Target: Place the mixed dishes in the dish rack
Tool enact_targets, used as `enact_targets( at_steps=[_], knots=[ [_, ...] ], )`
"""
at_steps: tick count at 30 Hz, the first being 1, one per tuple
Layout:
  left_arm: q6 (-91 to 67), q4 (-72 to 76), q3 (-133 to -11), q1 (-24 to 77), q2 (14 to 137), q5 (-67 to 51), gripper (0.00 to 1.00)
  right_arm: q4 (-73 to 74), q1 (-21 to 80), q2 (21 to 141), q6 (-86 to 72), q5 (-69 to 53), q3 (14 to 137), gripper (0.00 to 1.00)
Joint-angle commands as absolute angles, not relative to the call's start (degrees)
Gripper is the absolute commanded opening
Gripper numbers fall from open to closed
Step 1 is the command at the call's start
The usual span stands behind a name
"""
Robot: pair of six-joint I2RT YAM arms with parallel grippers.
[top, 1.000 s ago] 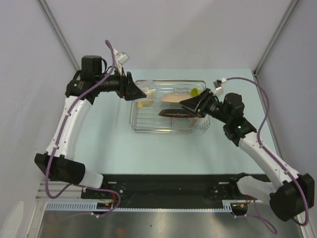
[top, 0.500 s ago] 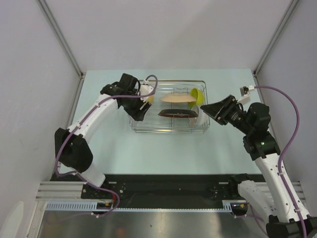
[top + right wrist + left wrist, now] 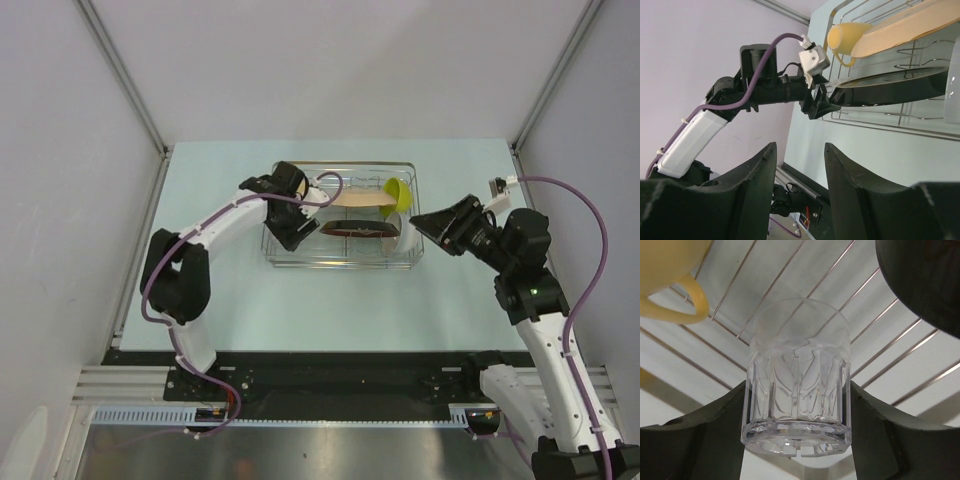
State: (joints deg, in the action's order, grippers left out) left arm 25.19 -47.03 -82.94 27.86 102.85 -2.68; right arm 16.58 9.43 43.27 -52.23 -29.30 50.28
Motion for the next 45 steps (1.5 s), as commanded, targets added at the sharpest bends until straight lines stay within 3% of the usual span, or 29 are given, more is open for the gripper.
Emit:
enact_targets(
  at_steps=[1, 7, 10, 11, 14, 15, 19, 21, 27, 29, 38, 45],
  knots=[
    [27.2, -44.3, -85.3, 28.6, 105.6, -0.2, 0.0, 17.7, 7.5, 42.0, -50.9, -31.4, 52.2, 0.48],
    [27.4, -44.9, -87.4, 28.7, 108.5, 3.4, 0.01, 18.3, 6.2, 41.7, -50.7, -32.3, 52.1, 0.48],
    [27.4, -45.2, -88.2, 28.8, 108.4, 4.0, 0.29, 19.0, 6.2, 41.5, -50.3, -32.3, 52.1, 0.48],
    [27.2, -45.3, -88.7, 29.0, 107.9, 4.0, 0.47, 19.2, 6.2, 41.4, -49.9, -32.1, 52.1, 0.48],
    [26.8, -45.5, -89.4, 29.4, 106.4, 3.5, 0.74, 19.5, 6.2, 41.3, -49.8, -32.0, 52.0, 0.49],
    [26.5, -45.9, -89.5, 29.4, 106.1, 3.3, 0.98, 19.6, 6.2, 41.3, -49.9, -31.8, 52.1, 0.48],
    [26.2, -46.1, -89.1, 29.7, 104.2, 2.3, 1.0, 19.2, 6.2, 41.5, -50.0, -32.1, 52.2, 0.52],
    [25.8, -46.1, -88.6, 29.7, 103.6, 2.2, 1.0, 19.7, 6.2, 41.5, -49.7, -31.7, 52.1, 0.58],
    [23.9, -48.3, -90.9, 29.8, 99.8, 0.4, 1.0, 20.7, 6.2, 41.9, -48.7, -30.9, 52.2, 0.82],
    [22.7, -49.4, -93.4, 29.8, 98.1, -1.3, 1.0, 21.1, 6.2, 42.2, -48.1, -30.4, 52.1, 0.99],
    [17.7, -56.9, -102.9, 29.8, 86.3, -6.6, 1.0, 26.9, 6.5, 44.1, -42.6, -26.2, 53.1, 1.0],
    [12.7, -55.0, -101.8, 26.2, 77.9, -9.0, 1.0, 30.8, 9.8, 46.9, -36.1, -20.1, 59.6, 1.0]
  ],
)
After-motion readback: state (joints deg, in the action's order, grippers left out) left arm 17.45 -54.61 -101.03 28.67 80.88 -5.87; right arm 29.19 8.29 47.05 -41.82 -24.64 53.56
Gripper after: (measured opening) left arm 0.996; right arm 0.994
